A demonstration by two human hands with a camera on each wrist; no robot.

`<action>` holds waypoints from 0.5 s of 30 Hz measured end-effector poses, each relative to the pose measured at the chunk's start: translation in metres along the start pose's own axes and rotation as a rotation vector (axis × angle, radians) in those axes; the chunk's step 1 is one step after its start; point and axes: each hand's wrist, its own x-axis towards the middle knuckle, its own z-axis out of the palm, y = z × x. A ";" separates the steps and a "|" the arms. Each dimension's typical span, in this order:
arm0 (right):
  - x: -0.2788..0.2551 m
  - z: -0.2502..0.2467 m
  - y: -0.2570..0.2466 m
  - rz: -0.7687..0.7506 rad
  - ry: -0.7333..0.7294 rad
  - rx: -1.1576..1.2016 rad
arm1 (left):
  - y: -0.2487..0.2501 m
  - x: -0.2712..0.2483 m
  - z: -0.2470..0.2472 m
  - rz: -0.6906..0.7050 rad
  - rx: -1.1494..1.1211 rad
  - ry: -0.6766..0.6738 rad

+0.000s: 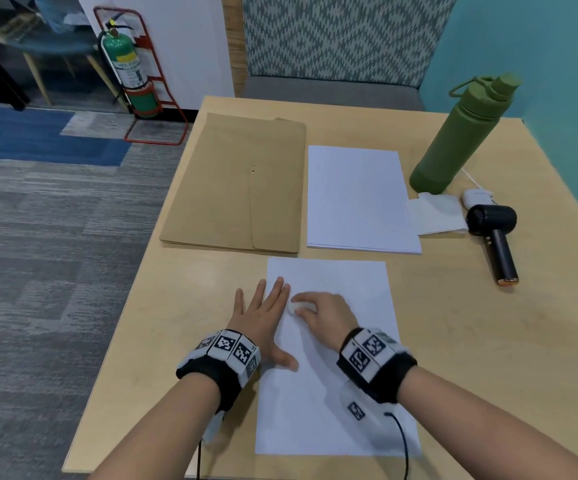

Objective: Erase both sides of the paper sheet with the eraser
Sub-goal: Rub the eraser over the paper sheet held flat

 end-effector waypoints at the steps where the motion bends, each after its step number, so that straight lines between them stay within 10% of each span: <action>1: -0.013 0.005 0.003 -0.032 -0.037 -0.018 | 0.001 -0.002 0.002 0.008 0.005 -0.003; 15: -0.031 0.010 0.006 -0.053 -0.207 -0.101 | 0.003 -0.003 0.006 -0.016 0.007 -0.010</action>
